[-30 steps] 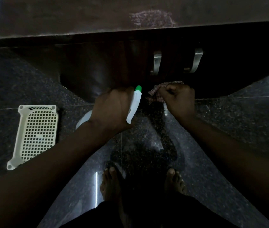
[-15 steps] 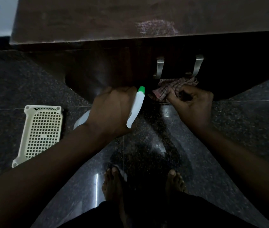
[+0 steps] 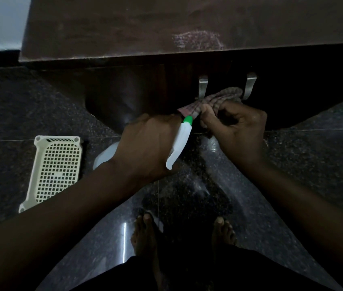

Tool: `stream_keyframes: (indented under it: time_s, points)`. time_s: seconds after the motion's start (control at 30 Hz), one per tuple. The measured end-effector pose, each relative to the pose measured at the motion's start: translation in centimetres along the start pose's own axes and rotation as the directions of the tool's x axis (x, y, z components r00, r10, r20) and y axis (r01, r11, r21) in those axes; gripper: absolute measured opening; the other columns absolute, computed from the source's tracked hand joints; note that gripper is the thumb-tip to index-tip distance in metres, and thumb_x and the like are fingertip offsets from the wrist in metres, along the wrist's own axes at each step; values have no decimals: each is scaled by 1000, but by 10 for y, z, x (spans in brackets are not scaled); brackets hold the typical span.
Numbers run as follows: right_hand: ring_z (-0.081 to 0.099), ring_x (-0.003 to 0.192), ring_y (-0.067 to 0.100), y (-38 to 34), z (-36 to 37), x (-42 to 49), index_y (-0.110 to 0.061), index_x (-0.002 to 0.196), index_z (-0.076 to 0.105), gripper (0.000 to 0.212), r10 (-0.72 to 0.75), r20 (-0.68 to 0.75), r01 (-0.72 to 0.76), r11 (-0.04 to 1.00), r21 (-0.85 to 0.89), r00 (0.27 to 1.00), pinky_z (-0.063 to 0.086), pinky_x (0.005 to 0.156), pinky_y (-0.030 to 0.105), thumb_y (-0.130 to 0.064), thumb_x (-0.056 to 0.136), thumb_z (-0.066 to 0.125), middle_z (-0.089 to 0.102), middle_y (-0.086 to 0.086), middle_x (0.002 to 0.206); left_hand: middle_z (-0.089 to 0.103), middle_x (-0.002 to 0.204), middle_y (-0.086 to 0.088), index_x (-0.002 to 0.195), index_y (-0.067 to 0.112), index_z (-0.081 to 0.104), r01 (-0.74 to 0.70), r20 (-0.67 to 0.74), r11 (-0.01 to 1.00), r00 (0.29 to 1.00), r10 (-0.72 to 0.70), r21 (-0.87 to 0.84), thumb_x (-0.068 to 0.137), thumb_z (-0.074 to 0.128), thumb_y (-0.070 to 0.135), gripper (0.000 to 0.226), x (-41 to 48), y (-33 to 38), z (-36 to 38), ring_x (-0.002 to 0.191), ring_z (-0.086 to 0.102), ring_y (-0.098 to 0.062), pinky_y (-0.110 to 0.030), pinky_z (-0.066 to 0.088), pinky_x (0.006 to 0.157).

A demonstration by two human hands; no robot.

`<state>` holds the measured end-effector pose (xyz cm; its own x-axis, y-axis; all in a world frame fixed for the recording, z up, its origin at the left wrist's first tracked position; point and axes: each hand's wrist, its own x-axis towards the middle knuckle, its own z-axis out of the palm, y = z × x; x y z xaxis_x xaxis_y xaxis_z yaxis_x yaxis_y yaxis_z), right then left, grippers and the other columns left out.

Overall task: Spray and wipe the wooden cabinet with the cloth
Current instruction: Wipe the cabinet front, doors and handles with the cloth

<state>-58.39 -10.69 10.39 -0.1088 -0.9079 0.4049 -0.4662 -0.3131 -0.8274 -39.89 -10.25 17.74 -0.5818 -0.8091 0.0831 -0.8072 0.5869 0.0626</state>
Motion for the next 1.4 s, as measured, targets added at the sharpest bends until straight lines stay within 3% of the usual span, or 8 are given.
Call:
stream_keyframes:
  time_s: [0.33, 0.53, 0.67, 0.77, 0.87, 1.0, 1.17, 1.4]
  points:
    - [69, 79, 2, -13, 11, 20, -8, 87, 74, 22, 122, 8, -123, 992, 7, 992, 52, 70, 18, -30, 91, 72, 69, -6, 78, 57, 61, -3, 77, 14, 51, 1, -34, 999, 999, -3, -40, 55, 68, 14, 28, -4, -6, -4, 47, 50, -29, -26, 33, 52]
    - [70, 82, 8, 3, 19, -1, -10, 105, 76, 18, 43, 167, -25, 993, -113, 985, 58, 69, 33, -20, 94, 67, 77, 1, 93, 55, 59, -2, 80, 13, 51, -35, -89, 999, 995, 32, -39, 53, 68, 12, 31, -4, -4, -2, 44, 48, -29, -24, 32, 49]
    - [52, 59, -7, -4, 22, 4, -11, 89, 75, 19, -14, 91, 21, 997, -73, 996, 41, 54, 24, -21, 98, 63, 58, -23, 68, 53, 59, -2, 76, 14, 49, -29, -51, 999, 998, 28, -24, 53, 67, 12, 29, -3, -6, 0, 44, 46, -27, -25, 32, 49]
    - [49, 59, -9, -9, 24, 11, -15, 78, 68, 23, -15, 14, 15, 1000, 1, 1000, 39, 55, 22, -21, 99, 61, 53, -19, 61, 54, 60, -2, 75, 13, 49, -13, -45, 1000, 999, 12, -28, 59, 64, 13, 22, -2, -7, 0, 47, 48, -28, -27, 30, 51]
    - [55, 63, -8, 0, 24, 3, -13, 82, 72, 18, 6, 79, -5, 1000, -12, 997, 41, 59, 19, -18, 97, 64, 60, -21, 68, 53, 58, -3, 75, 13, 47, -18, -86, 996, 996, 11, -82, 56, 63, 8, 25, -2, -6, -2, 45, 48, -28, -27, 37, 48]
    - [71, 84, 11, 20, 20, -7, -4, 99, 77, 15, 15, 103, -5, 995, -104, 995, 57, 71, 31, -13, 94, 66, 77, 4, 92, 54, 58, -2, 78, 14, 48, -26, -119, 996, 993, 15, -90, 57, 63, 8, 27, 1, -5, -2, 45, 49, -28, -24, 32, 50]
    - [69, 83, 12, 30, 9, -14, -4, 96, 75, 15, -84, 89, 97, 984, -150, 992, 56, 71, 35, -16, 95, 66, 74, 1, 91, 56, 57, -2, 77, 14, 50, 0, -88, 996, 996, -7, -88, 54, 66, 9, 28, 6, 0, -2, 44, 50, -29, -23, 26, 51]
    - [71, 72, 17, 24, 13, -7, -14, 85, 79, 27, 345, -141, -316, 929, 195, 928, 57, 65, 39, -38, 92, 69, 74, 2, 74, 52, 56, -1, 70, 16, 44, 13, -14, 993, 1000, -15, -113, 55, 66, 6, 29, 9, 10, -2, 43, 46, -25, -24, 24, 51]
